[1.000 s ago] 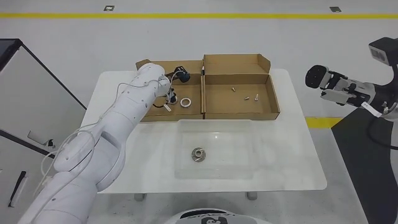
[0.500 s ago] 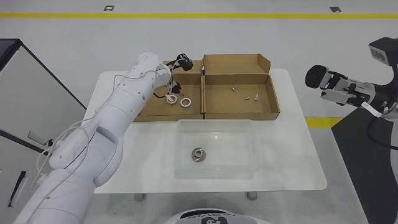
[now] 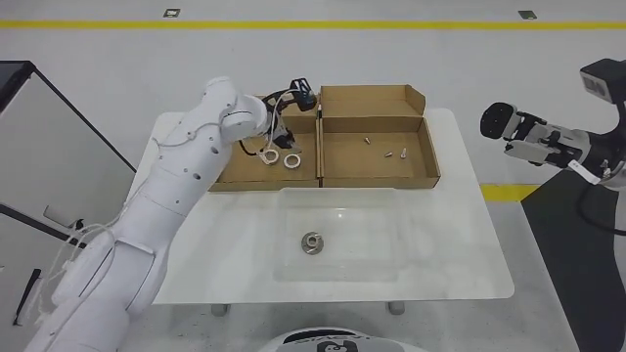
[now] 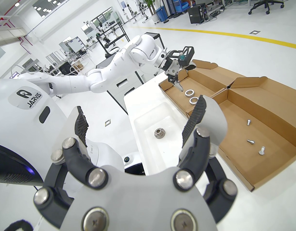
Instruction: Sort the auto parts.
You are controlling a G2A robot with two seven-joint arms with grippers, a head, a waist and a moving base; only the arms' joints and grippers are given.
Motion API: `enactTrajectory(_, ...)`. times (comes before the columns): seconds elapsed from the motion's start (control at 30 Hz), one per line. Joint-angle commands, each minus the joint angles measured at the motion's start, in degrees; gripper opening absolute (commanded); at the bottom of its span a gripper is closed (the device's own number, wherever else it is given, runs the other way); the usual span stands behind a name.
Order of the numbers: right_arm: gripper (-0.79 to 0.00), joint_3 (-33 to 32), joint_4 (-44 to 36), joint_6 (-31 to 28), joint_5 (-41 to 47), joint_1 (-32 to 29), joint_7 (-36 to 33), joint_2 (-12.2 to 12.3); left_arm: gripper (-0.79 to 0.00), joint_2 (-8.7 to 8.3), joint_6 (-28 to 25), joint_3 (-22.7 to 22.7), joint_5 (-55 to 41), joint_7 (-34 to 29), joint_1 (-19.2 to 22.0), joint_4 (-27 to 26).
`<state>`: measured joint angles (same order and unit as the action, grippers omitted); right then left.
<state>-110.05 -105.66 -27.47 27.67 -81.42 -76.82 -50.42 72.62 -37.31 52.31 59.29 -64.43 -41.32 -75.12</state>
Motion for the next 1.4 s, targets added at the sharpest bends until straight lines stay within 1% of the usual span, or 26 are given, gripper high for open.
enactTrajectory(0.0, 0.0, 0.0, 0.0, 0.0, 0.0, 0.0, 0.0, 0.0, 0.0, -1.0, 0.6, 1.7, -1.3, -3.1, -3.2, -7.5)
enactTrajectory(0.07, 0.0, 0.0, 0.0, 0.0, 0.0, 0.0, 0.0, 0.0, 0.0, -1.99, 1.9, 1.9, -2.2, -4.4, -5.7, -12.6)
enactTrajectory(0.13, 0.0, 0.0, 0.0, 0.0, 0.0, 0.0, 0.0, 0.0, 0.0, -3.03, 3.1, 1.7, -3.1, -5.6, -7.3, -16.5)
enactTrajectory(0.23, 0.0, 0.0, 0.0, 0.0, 0.0, 0.0, 0.0, 0.0, 0.0, -4.64, 4.4, 0.7, -5.9, -7.0, -8.9, -21.1)
enactTrajectory(0.37, 0.0, 0.0, 0.0, 0.0, 0.0, 0.0, 0.0, 0.0, 0.0, -6.96, 6.7, -2.0, -9.8, -9.3, -9.7, -25.7)
enactTrajectory(0.57, 0.0, 0.0, 0.0, 0.0, 0.0, 0.0, 0.0, 0.0, 0.0, -10.62, 11.1, -7.1, -18.8, -13.6, -8.2, -31.2)
enactTrajectory(0.67, 0.0, 0.0, 0.0, 0.0, 0.0, 0.0, 0.0, 0.0, 0.0, -12.33, 13.6, -9.8, -23.4, -16.2, -6.7, -32.7)
enactTrajectory(0.8, 0.0, 0.0, 0.0, 0.0, 0.0, 0.0, 0.0, 0.0, 0.0, -14.01, 15.7, -12.7, -29.2, -18.2, -4.9, -33.1)
enactTrajectory(0.9, 0.0, 0.0, 0.0, 0.0, 0.0, 0.0, 0.0, 0.0, 0.0, -14.65, 16.1, -14.5, -31.5, -18.6, -4.0, -32.8)
enactTrajectory(1.27, 0.0, 0.0, 0.0, 0.0, 0.0, 0.0, 0.0, 0.0, 0.0, -14.65, 16.1, -14.5, -31.5, -18.6, -4.0, -32.8)
enactTrajectory(1.33, 0.0, 0.0, 0.0, 0.0, 0.0, 0.0, 0.0, 0.0, 0.0, -14.63, 16.0, -14.8, -31.2, -17.5, -4.6, -33.1)
enactTrajectory(1.37, 0.0, 0.0, 0.0, 0.0, 0.0, 0.0, 0.0, 0.0, 0.0, -14.58, 16.2, -15.4, -30.9, -17.9, -4.8, -33.3)
